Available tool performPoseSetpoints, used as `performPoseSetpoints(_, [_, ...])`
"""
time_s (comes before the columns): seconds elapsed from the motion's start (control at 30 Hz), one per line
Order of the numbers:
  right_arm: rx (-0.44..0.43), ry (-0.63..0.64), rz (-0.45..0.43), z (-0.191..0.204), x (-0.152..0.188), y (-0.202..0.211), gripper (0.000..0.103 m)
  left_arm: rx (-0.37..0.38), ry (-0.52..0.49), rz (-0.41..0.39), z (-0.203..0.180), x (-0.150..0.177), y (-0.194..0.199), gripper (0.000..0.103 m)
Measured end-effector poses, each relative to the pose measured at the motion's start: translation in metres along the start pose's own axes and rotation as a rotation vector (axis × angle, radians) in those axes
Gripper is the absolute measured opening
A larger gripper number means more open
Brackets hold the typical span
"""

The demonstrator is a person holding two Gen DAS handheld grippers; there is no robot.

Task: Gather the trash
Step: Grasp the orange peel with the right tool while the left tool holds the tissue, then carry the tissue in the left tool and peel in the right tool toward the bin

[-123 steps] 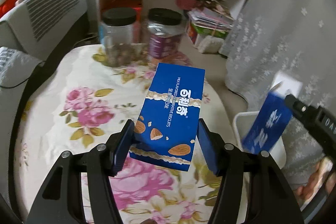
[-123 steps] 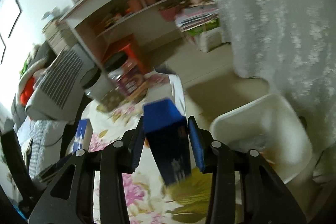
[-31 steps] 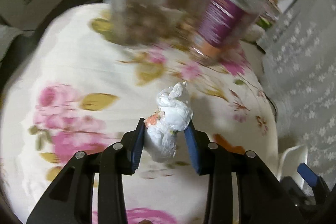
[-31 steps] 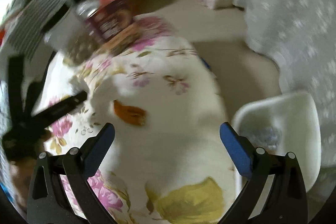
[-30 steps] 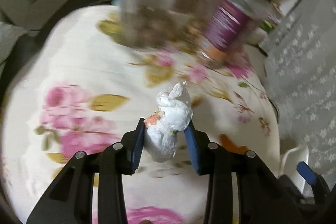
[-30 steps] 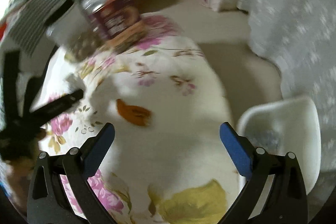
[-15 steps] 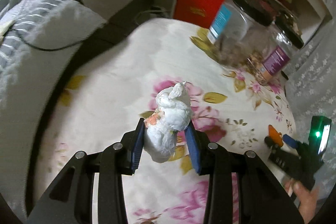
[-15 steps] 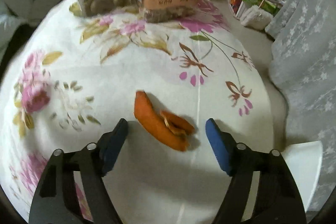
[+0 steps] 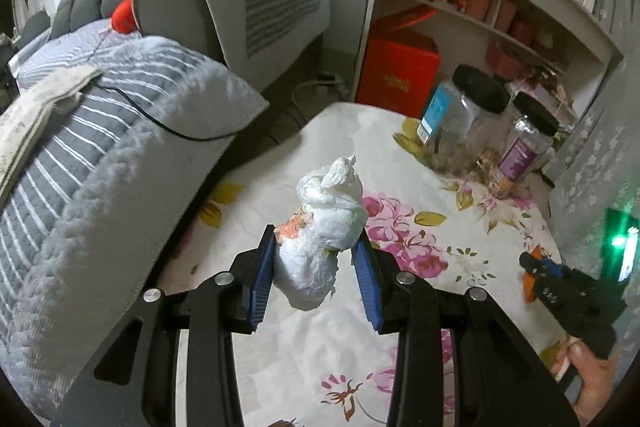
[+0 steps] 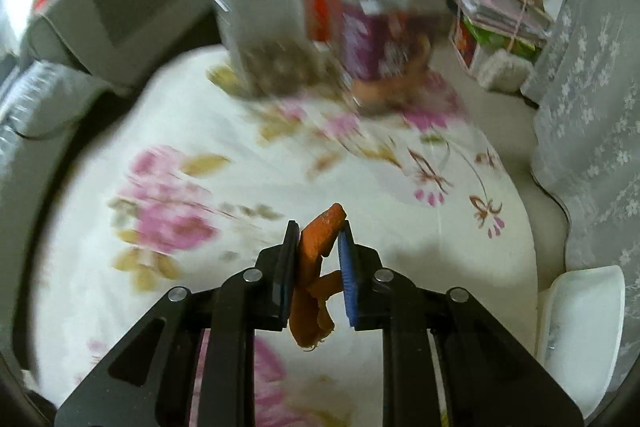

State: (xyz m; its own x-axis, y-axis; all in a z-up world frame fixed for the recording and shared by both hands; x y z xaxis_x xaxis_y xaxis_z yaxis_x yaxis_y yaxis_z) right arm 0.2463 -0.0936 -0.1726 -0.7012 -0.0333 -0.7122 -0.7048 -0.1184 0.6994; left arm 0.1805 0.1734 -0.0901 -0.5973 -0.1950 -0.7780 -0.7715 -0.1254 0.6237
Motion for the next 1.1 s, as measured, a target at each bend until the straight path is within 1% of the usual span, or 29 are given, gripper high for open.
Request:
performPoseSetpoints(0.13, [-0.056, -0.021, -0.089, 0.023, -0.017, 0.039, 0.019, -0.003, 0.012, -0.028, 0.007, 0.000, 0.019, 0.038])
performPoseSetpoints(0.3, [-0.110, -0.030, -0.195, 0.040, -0.029, 0.091, 0.019, -0.008, 0.035, -0.066, 0.013, 0.000, 0.040, 0.038])
performPoseSetpoints(0.5, [-0.119, -0.022, -0.291, 0.043, -0.034, 0.130, 0.019, -0.010, 0.024, -0.137, 0.007, -0.007, 0.058, 0.038])
performPoseSetpoints(0.77, [-0.087, -0.022, -0.363, 0.027, -0.035, 0.155, 0.019, 0.018, 0.019, -0.223, -0.013, -0.018, 0.079, 0.038])
performPoseSetpoints(1.1, [-0.052, -0.040, -0.392, 0.003, -0.032, 0.170, 0.019, 0.073, 0.008, -0.241, -0.052, -0.018, 0.083, 0.038])
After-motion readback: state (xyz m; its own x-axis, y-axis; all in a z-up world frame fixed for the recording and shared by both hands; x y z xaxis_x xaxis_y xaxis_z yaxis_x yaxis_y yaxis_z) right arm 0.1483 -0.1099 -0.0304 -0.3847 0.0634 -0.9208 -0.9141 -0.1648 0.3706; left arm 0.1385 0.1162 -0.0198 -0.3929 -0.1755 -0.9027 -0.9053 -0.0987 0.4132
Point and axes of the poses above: each gripper's, at about its wrist camera, not at the fingertips, and y roughly against the way its jaws point, z to its left, x to its underside, the point moved 10 cm from there along -y, roughly the way its jaws point, and after that the axes turned 10 degrees about -z, right-handed, at the moved point
